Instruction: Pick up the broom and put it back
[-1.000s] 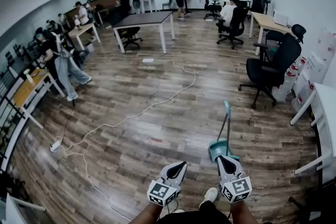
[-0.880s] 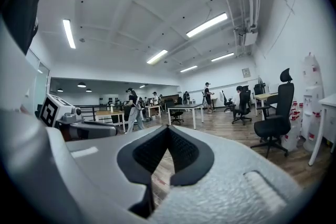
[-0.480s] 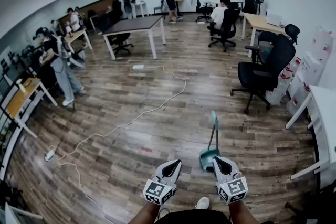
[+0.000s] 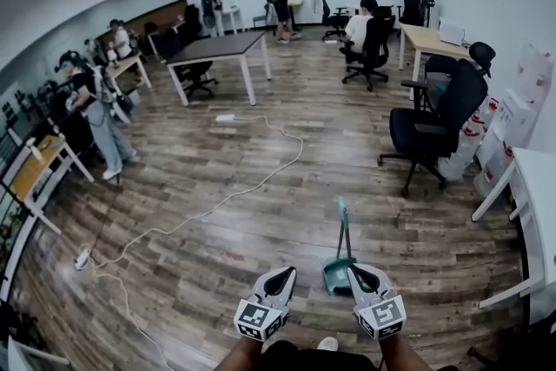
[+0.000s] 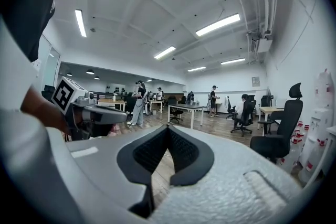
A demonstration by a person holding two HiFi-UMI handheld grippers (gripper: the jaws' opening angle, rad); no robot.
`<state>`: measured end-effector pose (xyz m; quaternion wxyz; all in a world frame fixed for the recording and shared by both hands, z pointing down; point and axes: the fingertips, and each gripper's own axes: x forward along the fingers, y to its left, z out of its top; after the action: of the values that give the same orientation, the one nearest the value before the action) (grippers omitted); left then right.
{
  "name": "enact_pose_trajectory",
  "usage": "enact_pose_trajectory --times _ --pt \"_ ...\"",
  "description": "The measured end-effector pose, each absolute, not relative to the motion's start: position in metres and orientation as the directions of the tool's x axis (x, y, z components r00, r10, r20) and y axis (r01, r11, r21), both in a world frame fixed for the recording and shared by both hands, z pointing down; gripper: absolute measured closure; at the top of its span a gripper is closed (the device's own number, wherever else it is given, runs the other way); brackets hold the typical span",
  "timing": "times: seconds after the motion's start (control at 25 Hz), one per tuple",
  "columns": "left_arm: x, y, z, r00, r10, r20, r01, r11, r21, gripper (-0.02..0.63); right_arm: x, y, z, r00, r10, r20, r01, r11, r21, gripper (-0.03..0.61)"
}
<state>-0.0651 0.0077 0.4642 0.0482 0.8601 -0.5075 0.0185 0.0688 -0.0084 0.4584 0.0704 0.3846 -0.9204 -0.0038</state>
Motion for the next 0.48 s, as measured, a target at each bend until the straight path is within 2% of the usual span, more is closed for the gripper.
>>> enact_pose_trajectory --times 0.48 --pt "-0.058 -0.014 0.488 0.478 -0.869 0.127 -0.879 -0.472 0.076 0.595 0.068 -0.035 0.472 -0.702 -0.697 0.145 -0.698 0.714 0.05 0.575"
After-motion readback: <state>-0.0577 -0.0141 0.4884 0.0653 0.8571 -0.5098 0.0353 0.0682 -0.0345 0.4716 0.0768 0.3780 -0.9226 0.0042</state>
